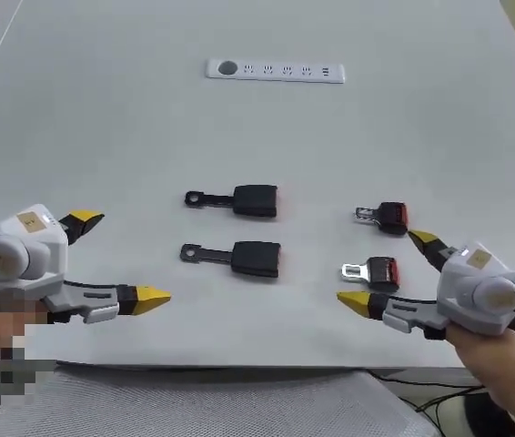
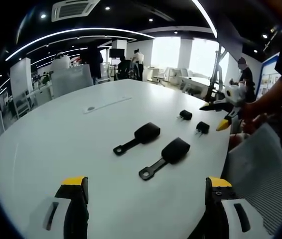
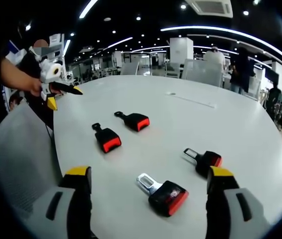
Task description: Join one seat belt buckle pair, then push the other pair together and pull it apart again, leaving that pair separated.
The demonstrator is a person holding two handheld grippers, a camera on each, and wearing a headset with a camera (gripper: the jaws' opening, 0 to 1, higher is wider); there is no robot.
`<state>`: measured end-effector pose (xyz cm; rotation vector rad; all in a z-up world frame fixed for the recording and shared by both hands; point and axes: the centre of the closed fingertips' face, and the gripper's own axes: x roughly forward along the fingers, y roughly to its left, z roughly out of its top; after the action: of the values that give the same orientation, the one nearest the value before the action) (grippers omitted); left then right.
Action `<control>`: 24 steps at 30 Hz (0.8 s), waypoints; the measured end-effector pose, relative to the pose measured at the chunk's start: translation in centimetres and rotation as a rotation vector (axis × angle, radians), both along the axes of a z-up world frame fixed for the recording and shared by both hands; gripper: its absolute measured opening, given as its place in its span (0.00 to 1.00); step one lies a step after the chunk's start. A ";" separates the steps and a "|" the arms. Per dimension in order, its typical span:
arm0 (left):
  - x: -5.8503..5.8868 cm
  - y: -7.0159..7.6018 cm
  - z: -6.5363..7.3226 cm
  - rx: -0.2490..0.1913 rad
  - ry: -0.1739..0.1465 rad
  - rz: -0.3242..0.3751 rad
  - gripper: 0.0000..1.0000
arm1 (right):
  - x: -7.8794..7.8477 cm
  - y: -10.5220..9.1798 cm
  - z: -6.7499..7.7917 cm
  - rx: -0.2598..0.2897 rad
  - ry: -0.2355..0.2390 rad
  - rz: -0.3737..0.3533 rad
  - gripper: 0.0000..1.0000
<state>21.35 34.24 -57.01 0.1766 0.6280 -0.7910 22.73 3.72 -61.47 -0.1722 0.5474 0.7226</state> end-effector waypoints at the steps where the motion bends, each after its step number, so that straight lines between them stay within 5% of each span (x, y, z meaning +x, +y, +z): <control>1: 0.0 -0.1 0.0 0.003 -0.001 -0.005 0.99 | 0.0 -0.1 0.0 -0.003 0.000 0.000 0.97; 24: -0.6 -4.8 -1.1 0.028 0.008 -0.134 0.98 | -1.5 -0.9 -0.7 -0.011 0.040 0.038 0.96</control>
<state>20.78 29.41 -58.12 0.2435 0.6401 -0.9127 21.25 2.79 -62.18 -0.1788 0.5873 0.7612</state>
